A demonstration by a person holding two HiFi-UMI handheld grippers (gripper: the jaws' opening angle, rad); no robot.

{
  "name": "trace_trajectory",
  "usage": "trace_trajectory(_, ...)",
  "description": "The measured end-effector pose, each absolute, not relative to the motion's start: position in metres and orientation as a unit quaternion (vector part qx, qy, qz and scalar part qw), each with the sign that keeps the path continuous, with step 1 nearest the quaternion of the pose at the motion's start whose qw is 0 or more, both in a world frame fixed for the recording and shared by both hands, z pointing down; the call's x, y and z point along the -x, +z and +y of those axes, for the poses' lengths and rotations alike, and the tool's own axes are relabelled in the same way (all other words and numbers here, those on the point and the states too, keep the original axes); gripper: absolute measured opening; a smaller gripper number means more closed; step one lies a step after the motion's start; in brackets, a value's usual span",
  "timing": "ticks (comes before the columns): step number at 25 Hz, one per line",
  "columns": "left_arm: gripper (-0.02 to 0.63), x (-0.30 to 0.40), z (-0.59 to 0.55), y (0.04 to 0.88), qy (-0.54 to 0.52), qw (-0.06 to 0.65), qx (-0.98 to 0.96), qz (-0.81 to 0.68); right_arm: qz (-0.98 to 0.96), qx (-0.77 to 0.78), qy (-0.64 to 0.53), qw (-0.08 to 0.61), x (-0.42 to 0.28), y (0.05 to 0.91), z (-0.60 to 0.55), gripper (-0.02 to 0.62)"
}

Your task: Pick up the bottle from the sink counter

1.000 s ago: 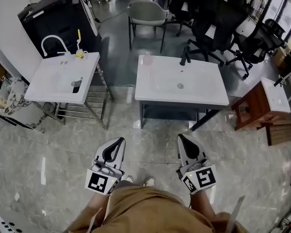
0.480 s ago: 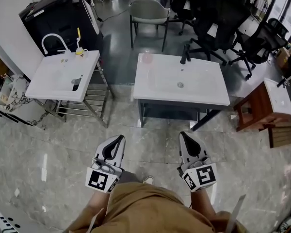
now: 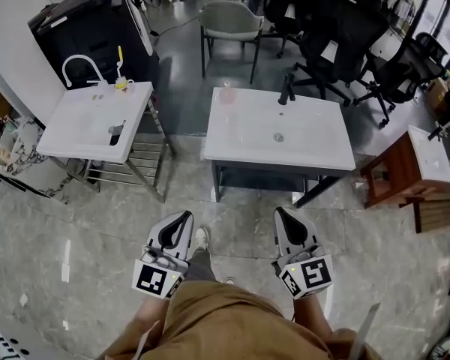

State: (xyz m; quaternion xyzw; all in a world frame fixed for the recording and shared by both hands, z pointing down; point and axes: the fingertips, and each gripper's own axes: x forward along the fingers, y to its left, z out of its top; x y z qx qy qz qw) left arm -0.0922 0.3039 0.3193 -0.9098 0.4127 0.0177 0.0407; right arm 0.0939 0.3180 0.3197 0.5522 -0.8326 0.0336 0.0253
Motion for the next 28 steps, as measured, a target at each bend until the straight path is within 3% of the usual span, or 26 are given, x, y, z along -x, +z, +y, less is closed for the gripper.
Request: trace_trajectory(28, -0.002, 0.165, 0.006, 0.344, 0.044, -0.014, 0.927, 0.372, -0.812, -0.574, 0.045, 0.093, -0.010, 0.316, 0.048, 0.003)
